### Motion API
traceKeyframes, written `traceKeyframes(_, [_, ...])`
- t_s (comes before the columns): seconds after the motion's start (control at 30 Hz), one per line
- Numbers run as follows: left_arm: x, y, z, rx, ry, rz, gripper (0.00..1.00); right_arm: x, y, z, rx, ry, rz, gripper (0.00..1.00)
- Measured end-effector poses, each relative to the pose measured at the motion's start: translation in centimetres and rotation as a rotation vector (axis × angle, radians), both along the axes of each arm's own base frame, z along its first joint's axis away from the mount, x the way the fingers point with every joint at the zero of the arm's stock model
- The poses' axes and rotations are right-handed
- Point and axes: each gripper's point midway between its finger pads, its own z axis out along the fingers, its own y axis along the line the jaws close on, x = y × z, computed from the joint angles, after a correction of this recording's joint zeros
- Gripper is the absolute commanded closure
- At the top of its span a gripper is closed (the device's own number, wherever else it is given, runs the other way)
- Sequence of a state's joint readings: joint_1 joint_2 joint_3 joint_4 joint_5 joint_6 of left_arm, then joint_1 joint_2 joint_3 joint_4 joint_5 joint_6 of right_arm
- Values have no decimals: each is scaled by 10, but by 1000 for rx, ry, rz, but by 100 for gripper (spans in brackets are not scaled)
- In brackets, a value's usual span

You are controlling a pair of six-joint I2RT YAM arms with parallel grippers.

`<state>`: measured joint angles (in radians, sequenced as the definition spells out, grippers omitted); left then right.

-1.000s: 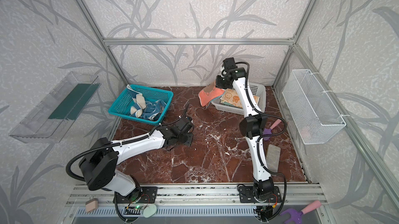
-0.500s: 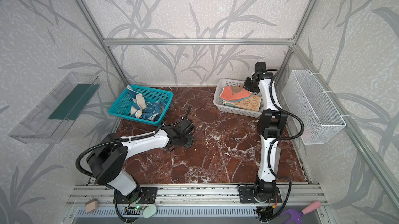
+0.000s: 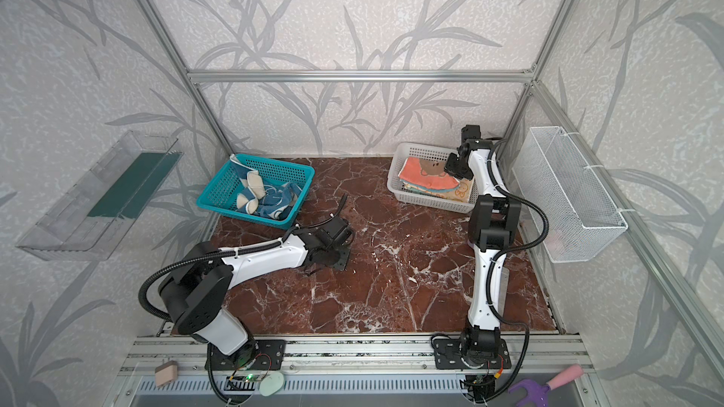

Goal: Fold and stack the towels
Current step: 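Place the pink towel on the white basket stack with the right gripper, then grasp the blue-and-cream towel in the teal basket with left gripper while right gripper withdraws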

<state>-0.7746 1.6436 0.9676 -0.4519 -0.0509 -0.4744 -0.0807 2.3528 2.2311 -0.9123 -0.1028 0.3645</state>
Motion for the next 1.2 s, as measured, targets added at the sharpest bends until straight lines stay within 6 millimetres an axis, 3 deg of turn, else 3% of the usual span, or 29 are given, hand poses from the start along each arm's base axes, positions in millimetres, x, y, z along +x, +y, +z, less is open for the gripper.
traceKeyframes(0.07, [2,-1,3,-1,-2,0,84,-6,-5,-4,-29,21,-4,33])
traceKeyframes(0.17, [6,-5,9,-10,-13,-2,84,-8,-10,11,-111,0,17,29])
traceKeyframes(0.27, [8,-7,13,-17,-20,-1,84,-11,-2,53,-201,-67,66,29])
traceKeyframes(0.43, [9,-6,13,-15,-21,5,83,-33,32,144,-258,-243,156,29])
traceKeyframes(0.53, [16,-2,19,-18,-20,22,82,-63,53,169,-221,-316,211,29])
traceKeyframes(0.63, [39,11,34,-43,-34,83,80,-95,73,162,-186,-349,261,29])
traceKeyframes(0.77, [78,44,67,-67,-95,182,74,-134,105,125,-130,-324,343,29])
traceKeyframes(0.97, [127,104,147,-75,-286,289,45,-175,150,79,-54,-263,442,30])
traceKeyframes(1.1, [156,173,181,-40,-331,449,36,-203,175,50,-19,-212,490,30])
traceKeyframes(1.2, [170,223,176,6,-308,553,32,-217,189,34,3,-175,520,30])
